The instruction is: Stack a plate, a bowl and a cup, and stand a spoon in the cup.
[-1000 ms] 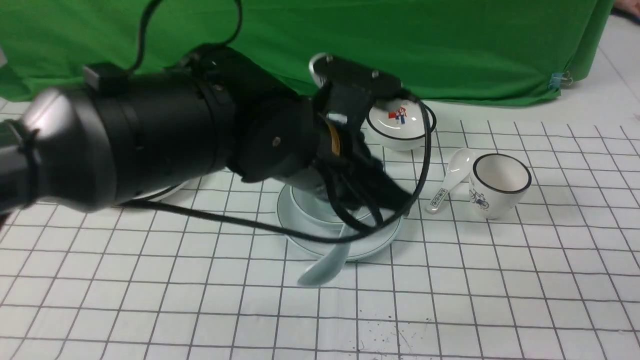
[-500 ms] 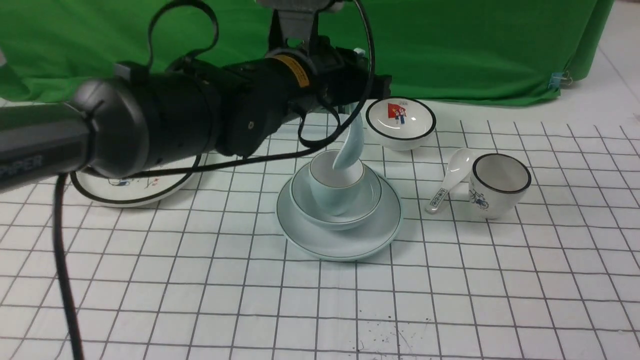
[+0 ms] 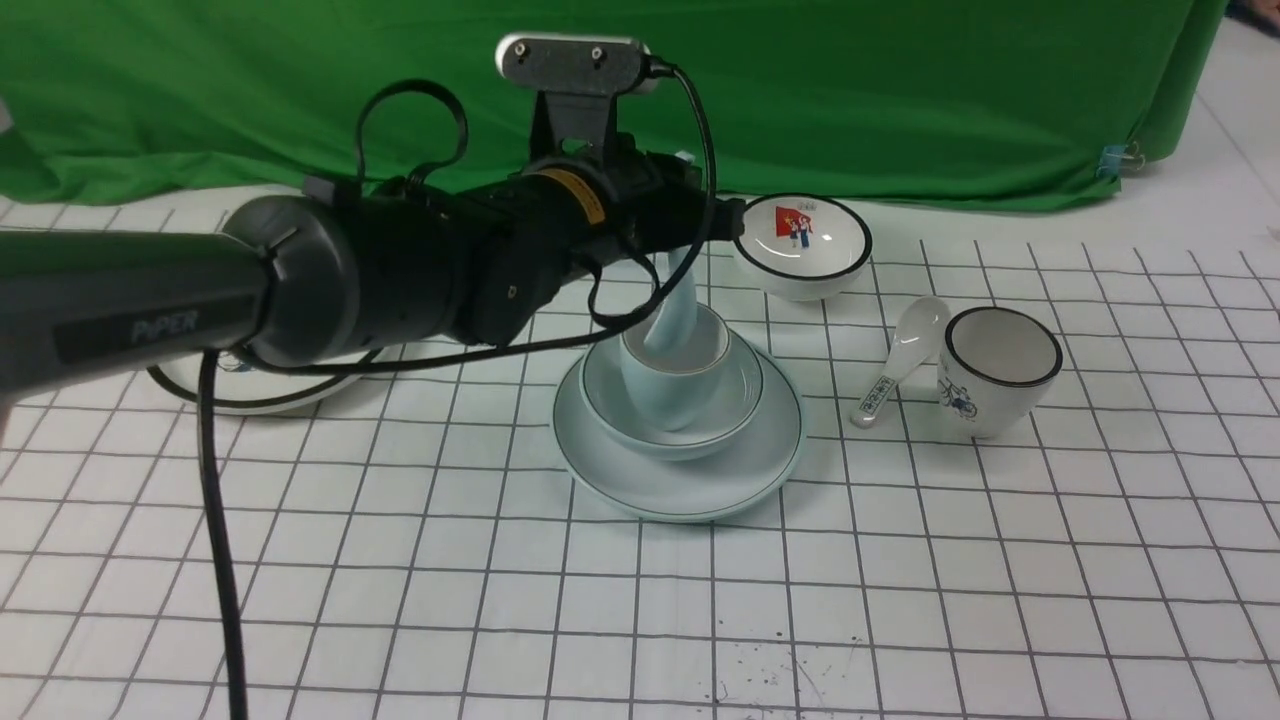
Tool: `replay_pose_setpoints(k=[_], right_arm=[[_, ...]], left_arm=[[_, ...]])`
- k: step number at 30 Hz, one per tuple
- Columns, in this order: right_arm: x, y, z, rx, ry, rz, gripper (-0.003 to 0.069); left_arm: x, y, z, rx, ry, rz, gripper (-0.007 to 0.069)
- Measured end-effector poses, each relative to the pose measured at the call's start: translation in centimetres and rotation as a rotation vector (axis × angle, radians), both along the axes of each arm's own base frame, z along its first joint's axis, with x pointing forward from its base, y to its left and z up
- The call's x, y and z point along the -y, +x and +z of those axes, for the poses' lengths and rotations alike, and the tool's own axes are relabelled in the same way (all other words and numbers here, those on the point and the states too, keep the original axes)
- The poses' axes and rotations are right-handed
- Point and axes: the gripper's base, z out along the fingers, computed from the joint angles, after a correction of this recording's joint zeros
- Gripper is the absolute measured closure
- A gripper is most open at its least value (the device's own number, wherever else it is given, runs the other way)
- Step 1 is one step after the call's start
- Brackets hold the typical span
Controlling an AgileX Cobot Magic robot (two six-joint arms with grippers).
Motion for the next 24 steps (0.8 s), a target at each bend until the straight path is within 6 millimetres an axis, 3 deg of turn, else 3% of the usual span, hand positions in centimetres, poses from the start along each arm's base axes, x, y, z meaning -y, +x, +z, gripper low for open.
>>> replay_pose_setpoints(k=[6, 7, 10, 11, 12, 13, 14, 15, 18, 21, 24], right_arm=[[0.0, 0.0, 0.0, 0.002, 0.001, 0.0, 0.0321], [0.0, 0.0, 0.0, 0.002, 0.001, 0.0, 0.0321], [0.0, 0.0, 0.0, 0.002, 0.001, 0.0, 0.0336], [0.0, 0.0, 0.0, 0.002, 0.001, 0.0, 0.0349], [0.0, 0.0, 0.0, 0.002, 0.001, 0.0, 0.0351], [0.0, 0.0, 0.0, 0.002, 0.001, 0.0, 0.0381], [0.0, 0.0, 0.0, 0.002, 0.001, 0.0, 0.0385], [0.0, 0.0, 0.0, 0.002, 0.001, 0.0, 0.041], [0.0, 0.1, 0.1, 0.009, 0.003, 0.001, 0.048], [-0.1, 0.1, 0.2, 0.024, 0.011, 0.001, 0.0516], [-0.1, 0.2, 0.5, 0.054, 0.035, -0.006, 0.0562]], left_arm=[[-0.2, -0.5, -0.1, -0.081, 0.045, -0.007, 0.0306], [-0.2, -0.6, 0.0, -0.085, 0.049, -0.008, 0.0306], [-1.0, -2.3, 3.1, -0.091, 0.118, -0.035, 0.0223], [-1.6, -3.3, 5.2, -0.073, 0.155, -0.047, 0.0218], [-1.7, -3.4, 5.2, -0.081, 0.165, -0.049, 0.0218], [-2.8, -5.3, 8.4, -0.068, 0.223, -0.053, 0.0229], [-2.9, -5.3, 8.4, -0.077, 0.237, -0.055, 0.0232], [-3.9, -6.9, 10.4, -0.084, 0.289, -0.05, 0.0256], [-6.8, -10.8, 13.8, -0.125, 0.419, -0.011, 0.0375], [-9.0, -13.3, 15.0, -0.171, 0.457, 0.029, 0.0463], [-12.3, -16.9, 15.0, -0.207, 0.456, 0.086, 0.0611]])
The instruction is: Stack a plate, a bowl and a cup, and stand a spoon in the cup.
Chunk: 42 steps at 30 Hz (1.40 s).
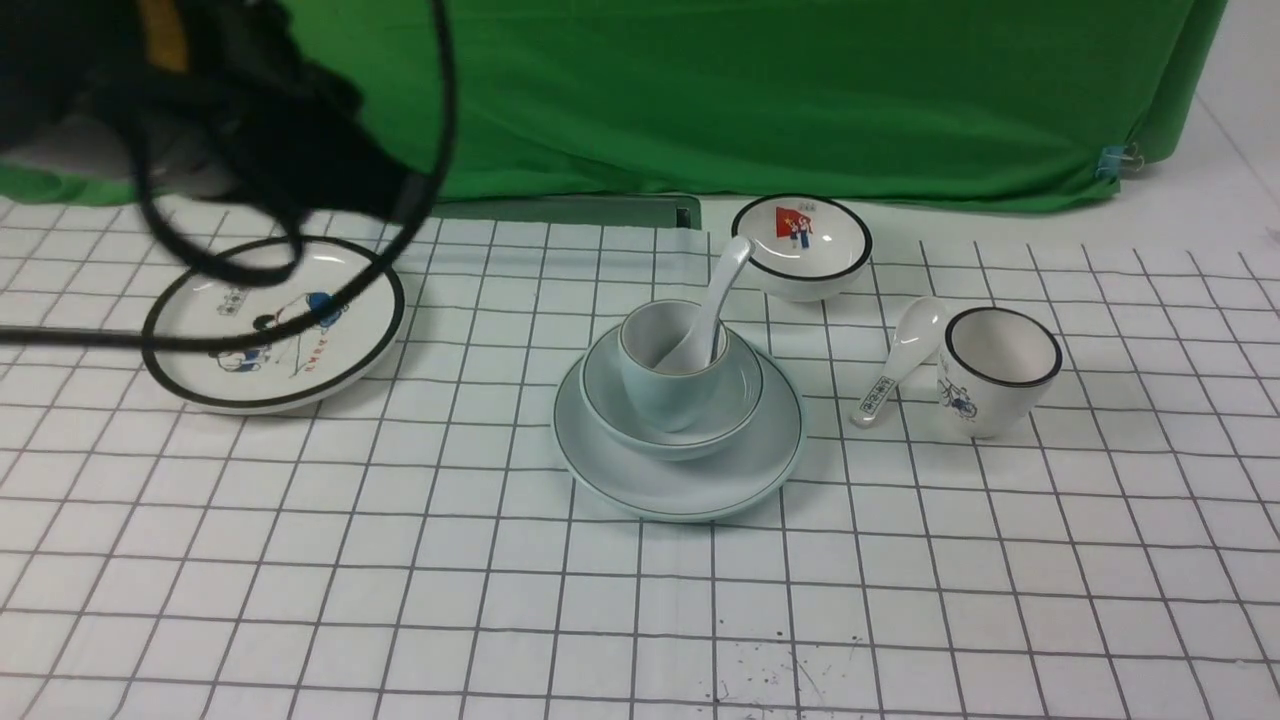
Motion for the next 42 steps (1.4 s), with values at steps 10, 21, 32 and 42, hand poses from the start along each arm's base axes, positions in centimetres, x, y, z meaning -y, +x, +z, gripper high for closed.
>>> replay_pose_setpoints(k=[10, 21, 32, 42], right_arm=[[1.6, -5.3, 1.1, 0.347, 0.231, 0.039, 0.0599], [3.5, -10.1, -1.6, 0.661, 0.377, 0.057, 0.0597], [3.5, -10.1, -1.8, 0.658, 0.376, 0.057, 0.0569], [3.5, -10.1, -1.8, 0.658, 0.375, 0.057, 0.0536]], left_arm=[[-5.4, -10.7, -5.0, 0.117, -0.139, 0.093, 0.0659], [-6.8, -16.6, -8.0, 0.347, -0.226, 0.064, 0.0657], [-6.8, -16.8, -7.9, 0.359, -0.225, 0.065, 0.0655], [-6.8, -16.8, -7.9, 0.359, -0.225, 0.065, 0.0653]])
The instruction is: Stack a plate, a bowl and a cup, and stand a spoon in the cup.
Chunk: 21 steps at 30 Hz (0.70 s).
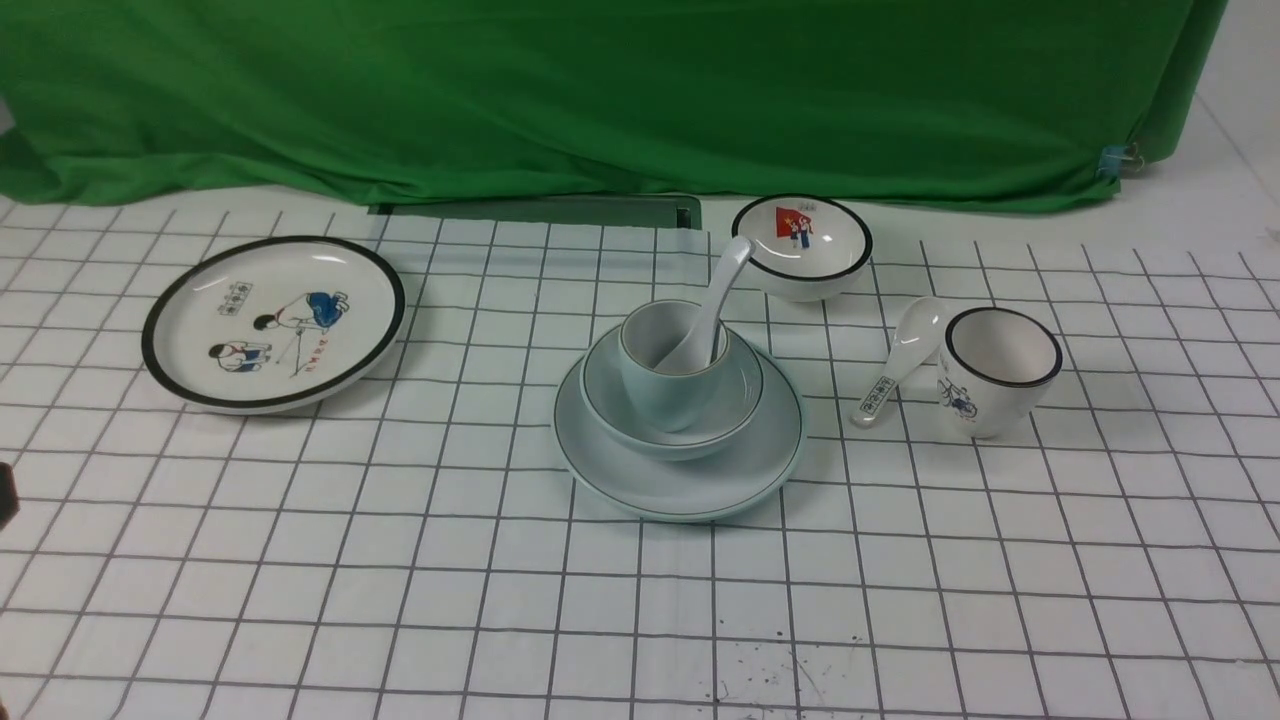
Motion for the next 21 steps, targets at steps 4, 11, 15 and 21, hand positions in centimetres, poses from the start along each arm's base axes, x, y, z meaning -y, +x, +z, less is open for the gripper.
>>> replay_pose_setpoints(k=[4, 11, 15, 21], right_arm=[[0.1, -0.2, -0.3, 0.014, -0.014, -0.003, 0.0562], [0.7, -0.5, -6.2, -0.03, -0.03, -0.089, 0.0645], [1.3, -0.5, -10.8, -0.076, -0.043, -0.212, 0.0645], [2.3, 0.3, -17.0, -0.228, -0.009, -0.417, 0.0646]], left_arm=[[0.0, 0.0, 0.0, 0.0, 0.0, 0.0, 0.0653], [0.0, 0.0, 0.0, 0.0, 0.0, 0.0, 0.0653], [0.0, 0.0, 0.0, 0.0, 0.0, 0.0, 0.0653], [0.0, 0.0, 0.0, 0.0, 0.0, 0.0, 0.0653]])
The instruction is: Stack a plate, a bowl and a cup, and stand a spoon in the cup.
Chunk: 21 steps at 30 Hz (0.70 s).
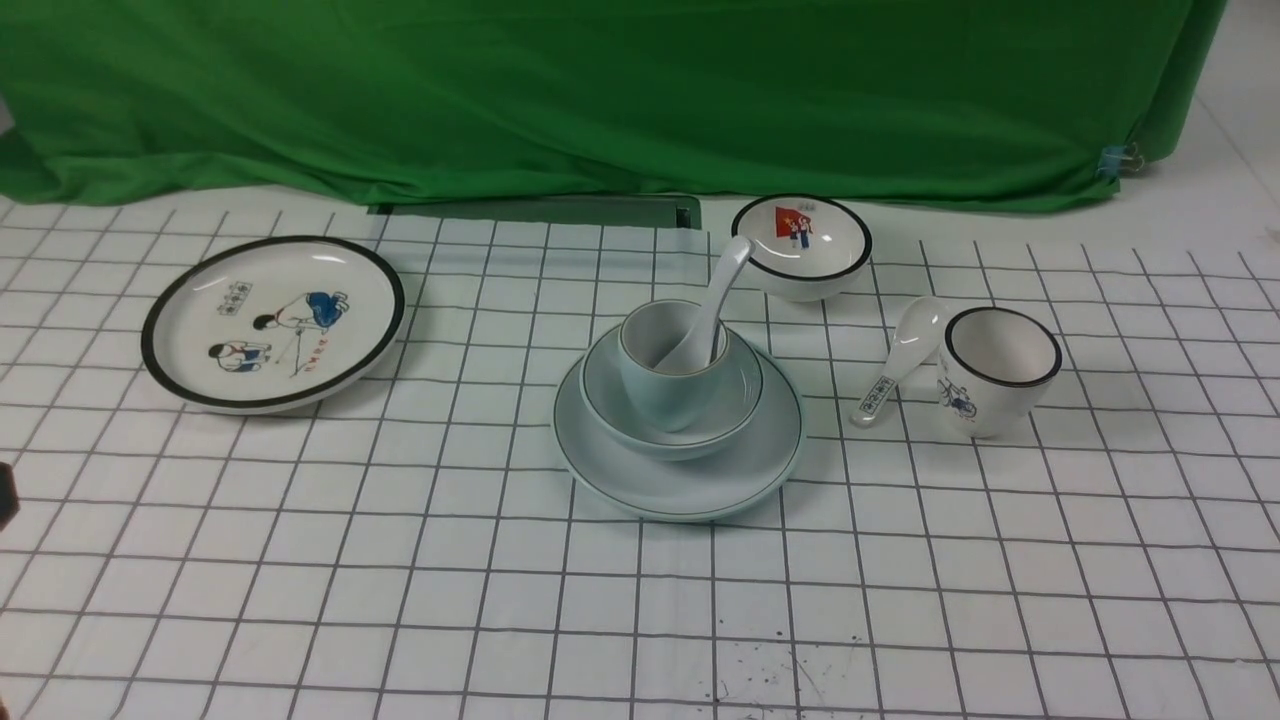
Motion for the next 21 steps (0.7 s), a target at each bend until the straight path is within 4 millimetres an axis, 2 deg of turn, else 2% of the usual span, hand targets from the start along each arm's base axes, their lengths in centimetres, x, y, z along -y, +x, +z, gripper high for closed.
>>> replay_pose_setpoints(k=[1, 3, 7, 21], right_arm=[[0.1, 0.0, -0.2, -0.005, 0.005, -0.009, 0.0647], [0.3, 0.2, -2.4, -0.059, 0.03, -0.047, 0.0647], [0.4, 0.2, -4.1, -0.095, 0.043, -0.062, 0.0647], [0.4, 0.2, -4.3, -0.103, 0.058, -0.068, 0.0648]], left_arm=[[0.0, 0.0, 0.0, 0.0, 0.0, 0.0, 0.0653], [0.0, 0.0, 0.0, 0.001, 0.0, 0.0, 0.0653], [0.0, 0.0, 0.0, 0.001, 0.0, 0.0, 0.0653], [0.0, 0.0, 0.0, 0.004, 0.007, -0.002, 0.0653]])
